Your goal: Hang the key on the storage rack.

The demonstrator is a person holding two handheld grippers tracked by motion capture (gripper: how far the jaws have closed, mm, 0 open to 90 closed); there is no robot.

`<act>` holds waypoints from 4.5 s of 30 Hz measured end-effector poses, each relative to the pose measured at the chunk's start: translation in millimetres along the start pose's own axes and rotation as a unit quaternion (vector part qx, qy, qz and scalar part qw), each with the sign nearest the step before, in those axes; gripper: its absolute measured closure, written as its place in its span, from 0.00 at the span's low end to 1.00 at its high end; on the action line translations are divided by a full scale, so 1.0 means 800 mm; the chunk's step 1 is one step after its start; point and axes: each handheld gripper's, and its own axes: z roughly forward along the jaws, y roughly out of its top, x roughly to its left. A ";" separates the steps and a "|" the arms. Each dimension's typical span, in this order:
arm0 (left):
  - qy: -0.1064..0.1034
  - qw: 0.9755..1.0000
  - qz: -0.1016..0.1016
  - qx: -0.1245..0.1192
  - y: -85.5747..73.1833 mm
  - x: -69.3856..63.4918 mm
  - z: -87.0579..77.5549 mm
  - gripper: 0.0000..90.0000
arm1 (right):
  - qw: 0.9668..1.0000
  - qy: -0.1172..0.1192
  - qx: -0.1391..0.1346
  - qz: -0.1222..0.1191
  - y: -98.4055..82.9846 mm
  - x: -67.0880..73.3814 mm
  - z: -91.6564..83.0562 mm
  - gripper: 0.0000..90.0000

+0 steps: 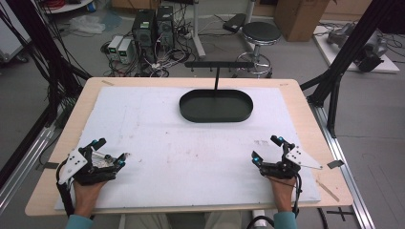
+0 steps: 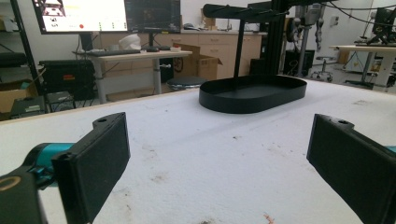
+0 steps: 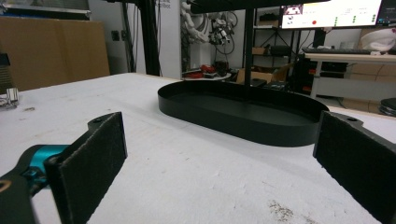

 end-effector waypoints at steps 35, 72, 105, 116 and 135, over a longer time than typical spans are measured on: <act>-0.081 0.996 0.011 0.047 0.078 0.028 -0.002 0.07 | 1.000 -0.001 0.001 0.002 0.000 0.001 0.000 0.02; -0.178 0.905 0.181 0.341 0.118 0.123 0.030 0.10 | 1.000 -0.001 0.001 0.002 0.000 0.001 0.000 0.02; -0.228 0.834 0.241 0.441 0.070 0.156 0.038 0.26 | 1.000 -0.002 0.003 0.003 0.000 0.002 0.000 0.02; -0.245 0.822 0.232 0.459 0.061 0.165 0.038 0.42 | 1.000 -0.002 0.003 0.000 0.000 0.002 0.000 0.02; -0.278 0.801 0.236 0.475 0.056 0.166 0.043 0.66 | 1.000 -0.003 0.002 0.005 0.000 0.002 0.000 0.02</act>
